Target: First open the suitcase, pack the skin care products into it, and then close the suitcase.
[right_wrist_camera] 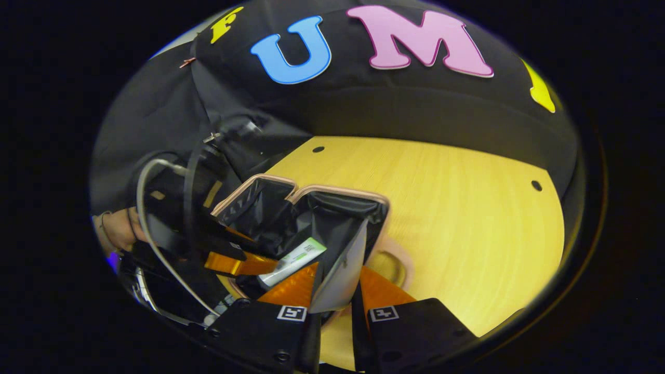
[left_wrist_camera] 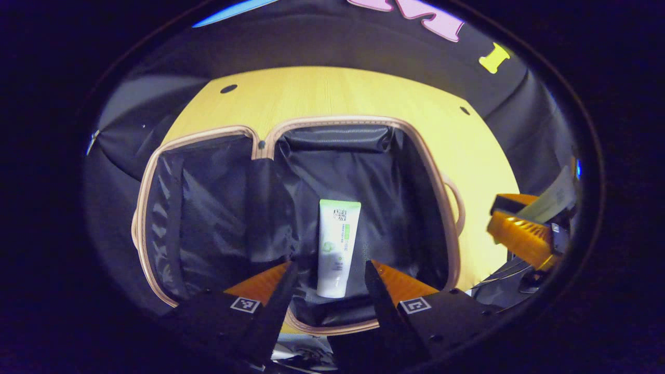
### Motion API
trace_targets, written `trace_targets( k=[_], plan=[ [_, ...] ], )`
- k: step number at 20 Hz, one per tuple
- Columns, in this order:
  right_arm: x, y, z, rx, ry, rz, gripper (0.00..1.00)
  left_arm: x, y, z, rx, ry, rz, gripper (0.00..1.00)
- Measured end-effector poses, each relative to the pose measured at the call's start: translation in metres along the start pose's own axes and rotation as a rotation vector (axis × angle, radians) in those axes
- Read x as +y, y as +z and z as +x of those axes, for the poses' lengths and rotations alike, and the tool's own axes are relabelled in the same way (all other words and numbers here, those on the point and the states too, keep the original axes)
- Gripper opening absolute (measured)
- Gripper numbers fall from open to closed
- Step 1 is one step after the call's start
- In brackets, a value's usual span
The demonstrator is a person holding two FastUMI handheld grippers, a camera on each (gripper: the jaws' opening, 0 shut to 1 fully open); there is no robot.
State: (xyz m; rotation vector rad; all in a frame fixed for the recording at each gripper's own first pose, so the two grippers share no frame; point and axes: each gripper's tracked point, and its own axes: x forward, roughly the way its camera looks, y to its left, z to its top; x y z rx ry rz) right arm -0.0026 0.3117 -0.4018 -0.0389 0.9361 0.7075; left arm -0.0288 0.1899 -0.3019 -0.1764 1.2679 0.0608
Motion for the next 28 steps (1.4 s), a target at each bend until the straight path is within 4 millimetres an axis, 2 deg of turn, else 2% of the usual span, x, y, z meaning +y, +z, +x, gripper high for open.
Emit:
trace_targets(
  k=[1,3,7,8,10,11,12,13,14,16,18,20,24,26,28],
  plan=[
    [0.011,-0.010,0.014,0.050,0.022,0.025,0.29,0.008,0.003,-0.015,-0.047,-0.013,-0.010,0.82],
    [0.022,-0.041,0.034,0.206,0.016,0.047,0.29,0.041,0.006,-0.036,-0.114,0.007,-0.035,0.82],
    [0.023,-0.072,0.078,0.391,-0.087,0.146,0.30,0.135,-0.019,-0.070,-0.163,0.142,-0.130,0.82],
    [0.019,-0.080,0.083,0.426,-0.125,0.170,0.30,0.153,-0.026,-0.074,-0.165,0.154,-0.177,0.84],
    [0.017,-0.097,0.090,0.493,-0.184,0.226,0.30,0.186,-0.042,-0.094,-0.173,0.177,-0.292,0.84],
    [0.019,-0.106,0.093,0.509,-0.200,0.244,0.24,0.209,-0.052,-0.101,-0.186,0.187,-0.363,0.84],
    [0.019,-0.111,0.092,0.519,-0.211,0.242,0.31,0.223,-0.059,-0.106,-0.197,0.193,-0.413,0.84],
    [0.017,-0.112,0.091,0.513,-0.224,0.229,0.25,0.238,-0.063,-0.111,-0.207,0.198,-0.461,0.84],
    [0.017,-0.107,0.090,0.489,-0.231,0.209,0.27,0.254,-0.067,-0.115,-0.215,0.204,-0.504,0.84],
    [0.025,-0.094,0.084,0.408,-0.209,0.155,0.51,0.282,-0.067,-0.114,-0.228,0.225,-0.569,0.84],
    [0.040,-0.078,0.070,0.334,-0.159,0.104,0.74,0.302,-0.059,-0.108,-0.239,0.231,-0.625,0.84],
    [0.044,-0.059,0.050,0.256,-0.132,0.056,0.97,0.321,-0.047,-0.103,-0.253,0.223,-0.676,0.84],
    [0.040,-0.020,0.016,0.093,-0.137,0.052,0.96,0.350,-0.023,-0.085,-0.255,0.210,-0.730,0.84],
    [0.034,-0.014,0.002,0.061,-0.148,0.059,0.96,0.367,-0.018,-0.072,-0.209,0.240,-0.721,0.84],
    [0.023,-0.008,-0.006,0.041,-0.171,0.062,0.96,0.369,-0.017,-0.057,-0.160,0.229,-0.741,0.84]
  ],
)
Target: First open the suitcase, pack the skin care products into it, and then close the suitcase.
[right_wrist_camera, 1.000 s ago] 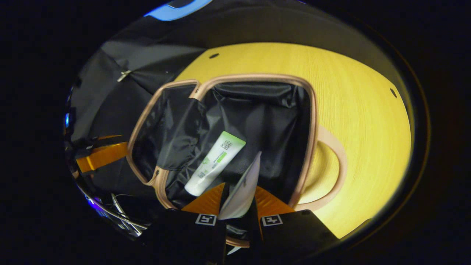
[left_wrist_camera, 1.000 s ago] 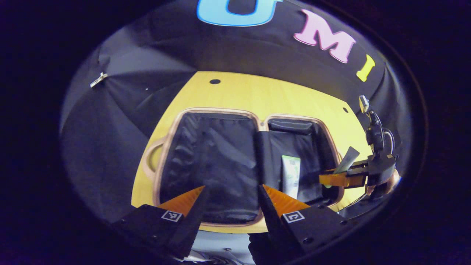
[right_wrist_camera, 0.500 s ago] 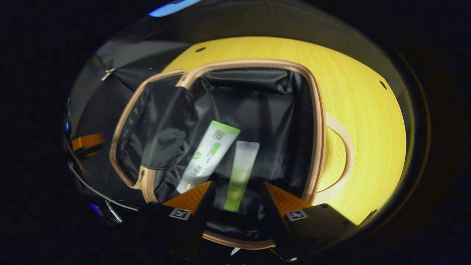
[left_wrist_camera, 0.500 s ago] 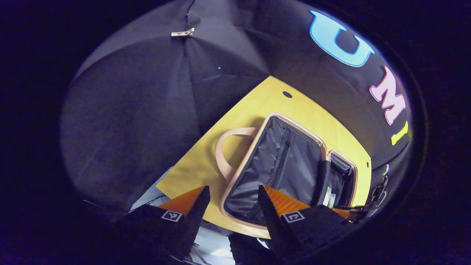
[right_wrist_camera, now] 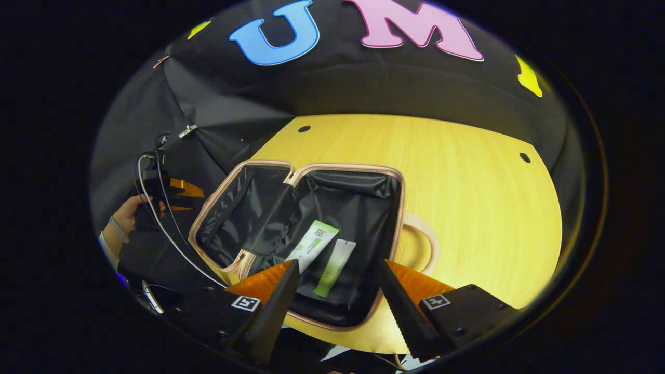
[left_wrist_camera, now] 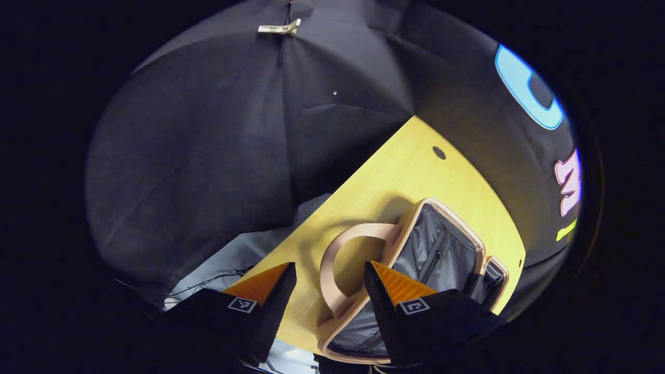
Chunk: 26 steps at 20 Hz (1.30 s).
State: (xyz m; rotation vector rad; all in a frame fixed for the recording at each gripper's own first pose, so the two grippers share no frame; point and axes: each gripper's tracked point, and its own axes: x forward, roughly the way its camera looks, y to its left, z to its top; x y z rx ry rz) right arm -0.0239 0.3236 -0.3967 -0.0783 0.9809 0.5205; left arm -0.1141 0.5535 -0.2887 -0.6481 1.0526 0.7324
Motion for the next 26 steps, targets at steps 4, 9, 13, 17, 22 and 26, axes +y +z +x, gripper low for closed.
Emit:
trace_targets(
  k=[4,9,13,17,22,26],
  plan=[
    [-0.008,0.004,-0.008,-0.009,-0.022,0.038,0.96,0.001,-0.014,0.039,0.085,0.053,0.005,0.75],
    [-0.010,0.009,-0.019,-0.047,-0.033,0.025,0.96,0.004,-0.016,0.046,0.098,0.088,0.084,0.19],
    [-0.007,0.020,-0.029,-0.097,0.003,-0.016,0.96,-0.017,-0.003,0.004,0.032,0.026,0.178,0.10],
    [-0.001,0.043,-0.039,-0.149,0.066,-0.077,0.96,-0.046,0.013,-0.040,-0.095,-0.016,0.229,0.06],
    [-0.007,0.061,-0.065,-0.204,0.146,-0.139,0.96,-0.116,0.015,-0.129,-0.238,-0.156,0.288,0.06],
    [-0.033,0.060,-0.092,-0.236,0.172,-0.192,0.96,-0.205,-0.022,-0.183,-0.288,-0.255,0.408,0.06]
  ],
)
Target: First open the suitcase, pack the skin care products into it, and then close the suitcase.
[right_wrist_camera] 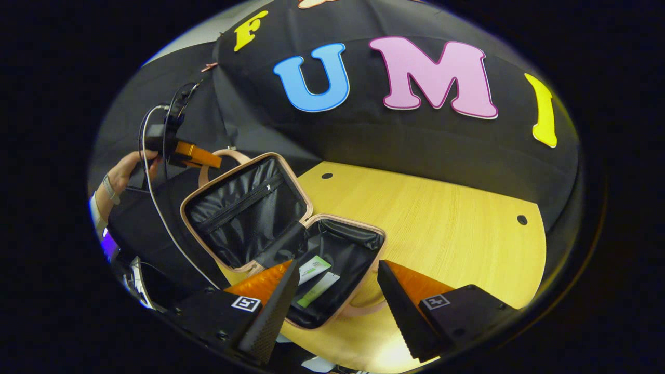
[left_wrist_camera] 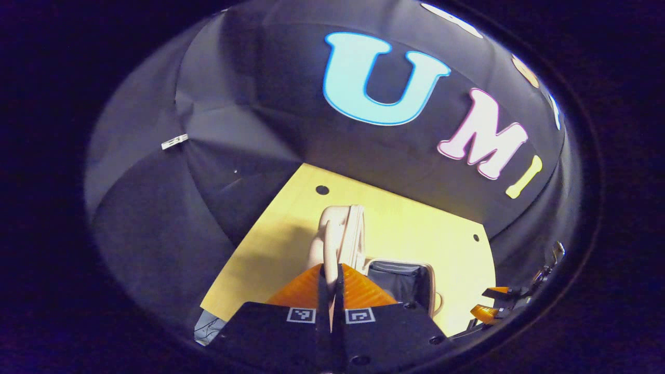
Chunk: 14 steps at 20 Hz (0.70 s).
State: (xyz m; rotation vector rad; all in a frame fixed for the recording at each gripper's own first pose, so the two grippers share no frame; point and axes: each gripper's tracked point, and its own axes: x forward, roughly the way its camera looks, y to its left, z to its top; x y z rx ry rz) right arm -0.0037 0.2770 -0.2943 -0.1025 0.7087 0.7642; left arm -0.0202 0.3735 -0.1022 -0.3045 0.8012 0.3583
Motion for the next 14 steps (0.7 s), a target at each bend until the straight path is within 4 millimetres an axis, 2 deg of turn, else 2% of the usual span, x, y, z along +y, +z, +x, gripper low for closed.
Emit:
trace_targets(
  k=[2,3,5,7,8,10,12,14],
  plan=[
    [-0.011,-0.006,-0.012,0.006,0.005,0.012,0.96,-0.056,-0.003,-0.005,-0.013,-0.075,0.047,0.06],
    [-0.016,-0.010,-0.016,0.004,0.009,0.019,0.96,-0.087,-0.012,-0.001,-0.009,-0.119,0.072,0.06],
    [-0.028,-0.016,-0.027,0.003,0.007,0.028,0.96,-0.148,-0.037,0.013,0.022,-0.204,0.100,0.06],
    [-0.041,-0.022,-0.036,0.003,-0.007,0.042,0.96,-0.202,-0.070,0.029,0.078,-0.291,0.136,0.06],
    [-0.047,-0.022,-0.040,-0.003,-0.015,0.053,0.96,-0.222,-0.085,0.039,0.114,-0.307,0.148,0.06],
    [-0.060,-0.027,-0.051,-0.005,-0.036,0.073,0.96,-0.253,-0.123,0.071,0.180,-0.316,0.190,0.06],
    [-0.075,-0.026,-0.067,-0.023,-0.072,0.087,0.96,-0.270,-0.160,0.108,0.251,-0.302,0.239,0.06],
    [-0.093,-0.034,-0.082,-0.029,-0.112,0.106,0.96,-0.278,-0.192,0.132,0.317,-0.265,0.300,0.07]
  ],
)
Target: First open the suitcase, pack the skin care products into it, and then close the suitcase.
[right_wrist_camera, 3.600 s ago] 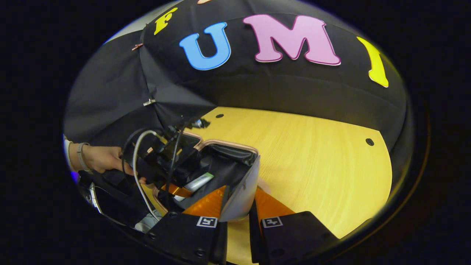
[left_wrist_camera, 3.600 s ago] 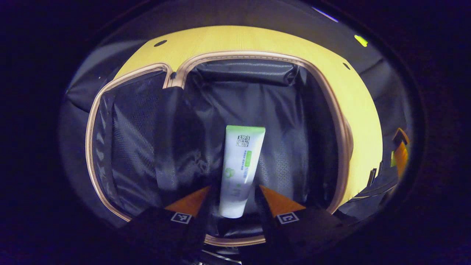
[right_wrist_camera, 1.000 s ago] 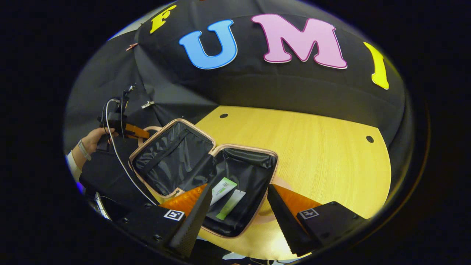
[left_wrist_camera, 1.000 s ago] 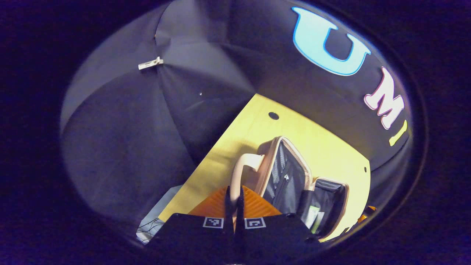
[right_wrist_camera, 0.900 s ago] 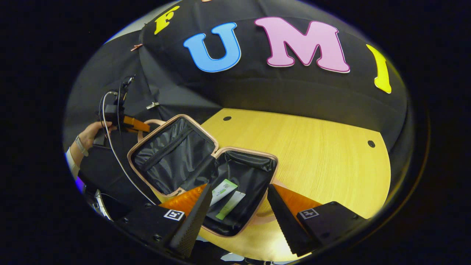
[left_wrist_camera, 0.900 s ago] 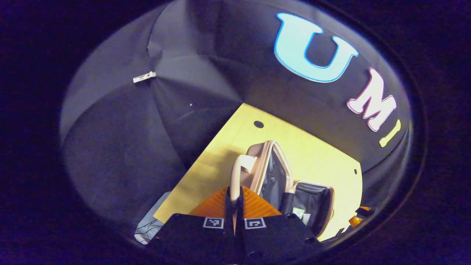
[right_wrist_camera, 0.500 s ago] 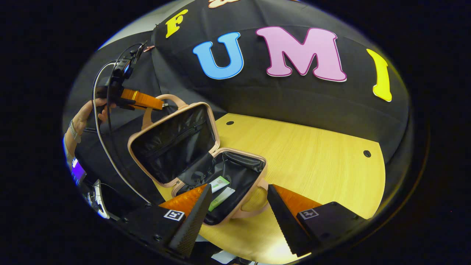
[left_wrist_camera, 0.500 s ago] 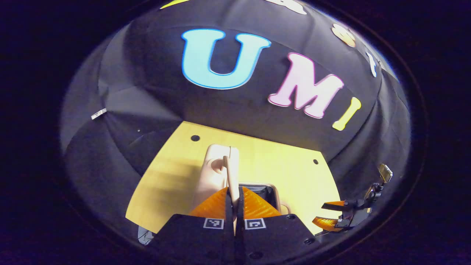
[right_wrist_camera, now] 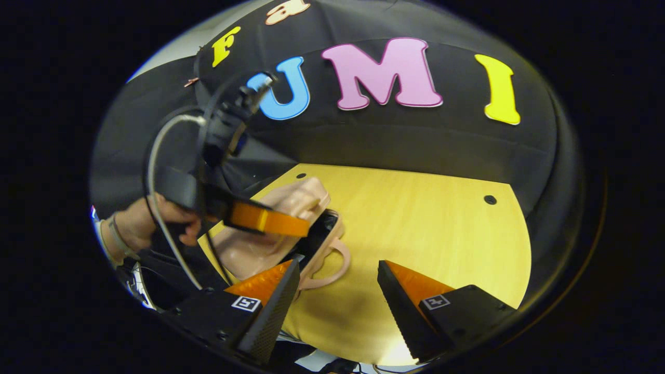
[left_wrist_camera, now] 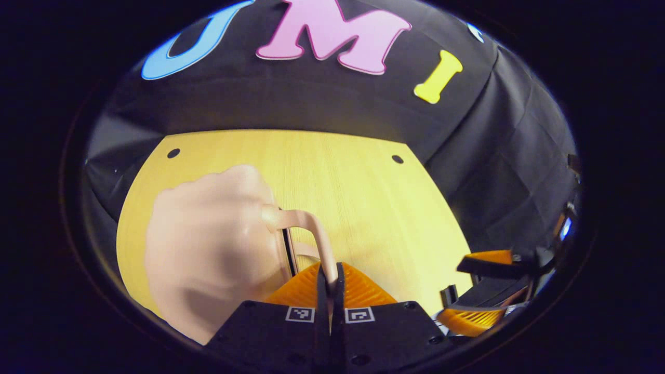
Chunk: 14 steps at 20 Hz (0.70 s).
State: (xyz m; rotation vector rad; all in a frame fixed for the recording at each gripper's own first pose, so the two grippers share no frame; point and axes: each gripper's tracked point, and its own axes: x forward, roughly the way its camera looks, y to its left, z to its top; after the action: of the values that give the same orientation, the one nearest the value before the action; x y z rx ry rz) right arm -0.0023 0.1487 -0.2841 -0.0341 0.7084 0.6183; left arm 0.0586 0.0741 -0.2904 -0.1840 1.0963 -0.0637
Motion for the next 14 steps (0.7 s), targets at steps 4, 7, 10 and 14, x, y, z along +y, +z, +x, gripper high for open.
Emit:
trace_targets(
  k=[4,7,10,14],
  plan=[
    [-0.020,-0.014,-0.014,0.008,-0.043,0.034,0.96,0.001,-0.023,0.039,0.092,0.022,0.007,0.10],
    [-0.028,-0.017,-0.019,0.002,-0.042,0.025,0.96,0.004,-0.017,0.036,0.060,0.108,0.065,0.16],
    [-0.034,-0.014,-0.022,-0.004,-0.032,0.018,0.96,-0.003,0.007,0.010,-0.063,0.136,0.083,0.37],
    [-0.040,0.020,-0.029,-0.076,-0.041,-0.087,0.96,-0.011,0.049,-0.054,-0.276,0.168,0.040,0.92]
  ],
)
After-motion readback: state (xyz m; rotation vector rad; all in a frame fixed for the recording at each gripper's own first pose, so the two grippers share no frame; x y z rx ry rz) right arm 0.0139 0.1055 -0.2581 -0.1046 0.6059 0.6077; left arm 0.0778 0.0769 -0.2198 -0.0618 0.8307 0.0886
